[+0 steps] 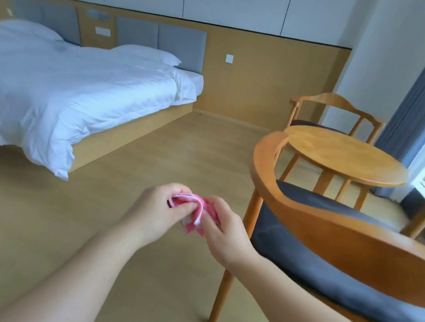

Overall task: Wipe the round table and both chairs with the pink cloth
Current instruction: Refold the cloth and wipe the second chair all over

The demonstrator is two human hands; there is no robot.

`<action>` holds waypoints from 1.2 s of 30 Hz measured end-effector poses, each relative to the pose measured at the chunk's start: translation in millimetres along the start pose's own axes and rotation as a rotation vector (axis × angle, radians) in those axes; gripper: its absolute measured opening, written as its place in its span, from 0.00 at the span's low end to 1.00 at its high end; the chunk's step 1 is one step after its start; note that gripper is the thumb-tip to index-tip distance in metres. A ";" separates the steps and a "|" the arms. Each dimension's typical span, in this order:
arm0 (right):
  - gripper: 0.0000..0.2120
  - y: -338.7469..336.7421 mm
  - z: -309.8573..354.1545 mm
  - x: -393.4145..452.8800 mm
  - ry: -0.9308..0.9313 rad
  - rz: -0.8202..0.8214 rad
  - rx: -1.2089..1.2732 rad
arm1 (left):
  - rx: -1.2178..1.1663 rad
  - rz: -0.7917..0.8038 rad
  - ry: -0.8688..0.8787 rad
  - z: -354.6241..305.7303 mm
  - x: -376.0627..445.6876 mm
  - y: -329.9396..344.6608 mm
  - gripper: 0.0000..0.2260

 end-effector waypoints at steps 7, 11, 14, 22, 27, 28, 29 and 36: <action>0.19 -61.7 217.4 85.9 0.055 0.201 0.089 | -0.083 0.034 -0.006 -162.7 54.2 -187.7 0.05; 0.37 -93.2 356.5 141.3 0.080 0.276 0.121 | -0.133 0.055 0.001 -264.0 83.4 -293.2 0.05; 0.39 -109.2 445.2 178.3 0.017 0.258 -0.013 | -0.124 0.088 0.026 -319.0 97.2 -352.6 0.06; 0.47 -115.6 503.6 220.5 -0.054 0.447 -0.151 | -0.122 0.227 0.081 -365.1 129.1 -398.7 0.09; 0.40 -154.9 473.6 274.2 0.001 0.318 -0.180 | 0.032 0.262 0.125 -368.2 194.9 -377.8 0.11; 0.39 -166.2 467.5 288.6 -0.004 0.282 -0.186 | 0.045 0.286 0.141 -371.8 209.6 -371.4 0.13; 0.39 -175.8 461.8 302.7 -0.007 0.260 -0.186 | 0.048 0.300 0.153 -374.4 223.5 -365.1 0.15; 0.14 -212.1 439.3 410.9 -0.032 0.244 -0.249 | 0.094 0.294 0.230 -379.6 319.2 -357.3 0.21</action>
Point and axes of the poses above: each hand's wrist, its own x-axis towards the middle knuckle, its own y-axis out of the palm, z = x × y, the point moved 8 cm from there along x, towards the middle knuckle, and after that the axes turned 4 degrees about -y, right-handed, at the moved point
